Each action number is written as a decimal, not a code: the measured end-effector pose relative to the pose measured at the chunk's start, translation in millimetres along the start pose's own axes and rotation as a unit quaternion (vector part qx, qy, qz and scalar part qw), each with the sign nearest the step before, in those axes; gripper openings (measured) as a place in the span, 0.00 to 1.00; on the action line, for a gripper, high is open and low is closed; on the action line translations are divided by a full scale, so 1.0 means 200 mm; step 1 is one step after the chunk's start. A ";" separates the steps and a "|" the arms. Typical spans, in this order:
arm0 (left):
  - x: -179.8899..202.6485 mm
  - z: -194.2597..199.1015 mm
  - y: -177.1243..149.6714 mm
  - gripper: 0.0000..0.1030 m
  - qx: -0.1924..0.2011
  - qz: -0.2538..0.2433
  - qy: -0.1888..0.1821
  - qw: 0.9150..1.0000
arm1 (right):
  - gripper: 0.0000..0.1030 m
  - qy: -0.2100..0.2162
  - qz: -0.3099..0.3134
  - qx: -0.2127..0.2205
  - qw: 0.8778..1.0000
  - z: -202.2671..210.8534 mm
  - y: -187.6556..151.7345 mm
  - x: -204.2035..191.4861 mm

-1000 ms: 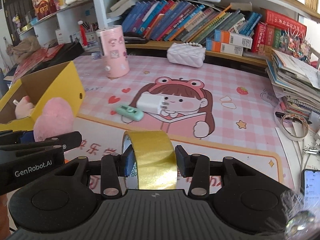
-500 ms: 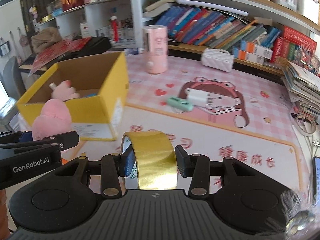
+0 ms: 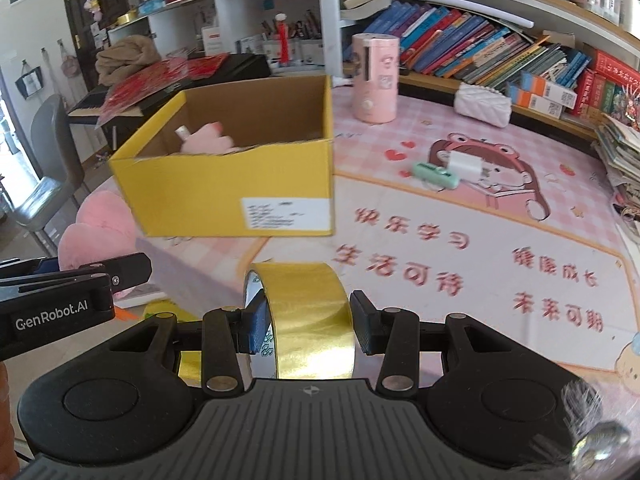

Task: Organize objects
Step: 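Carry the pink plush and tape roll in both grippers toward the yellow box, then lower the pink plush with the left gripper while the right gripper lowers the tape roll into the box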

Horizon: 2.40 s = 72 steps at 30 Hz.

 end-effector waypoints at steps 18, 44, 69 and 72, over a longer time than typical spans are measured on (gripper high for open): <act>-0.26 0.14 -0.10 0.46 0.011 0.019 0.023 1.000 | 0.39 0.022 0.020 -0.007 1.000 0.03 -0.14 -0.30; -0.33 0.09 0.11 0.46 0.066 0.027 0.035 0.997 | 0.39 0.035 0.032 0.041 0.998 -0.03 0.13 -0.36; -0.19 -0.49 0.58 0.46 0.046 0.005 0.063 0.997 | 0.39 0.065 0.052 0.107 0.991 -0.46 0.93 -0.23; -0.17 -0.55 0.58 0.46 0.031 -0.001 0.065 0.997 | 0.39 0.067 0.063 0.095 0.991 -0.54 0.94 -0.23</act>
Point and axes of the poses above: each gripper's, at about its wrist camera, not at the fingertips, and z roughly against the way its jaws point, x to its right, y to its top, the point moved 7 cm from there along -z, roughly the way its jaws point, and after that the axes turned 13 degrees about -z, right-handed, at the moved point
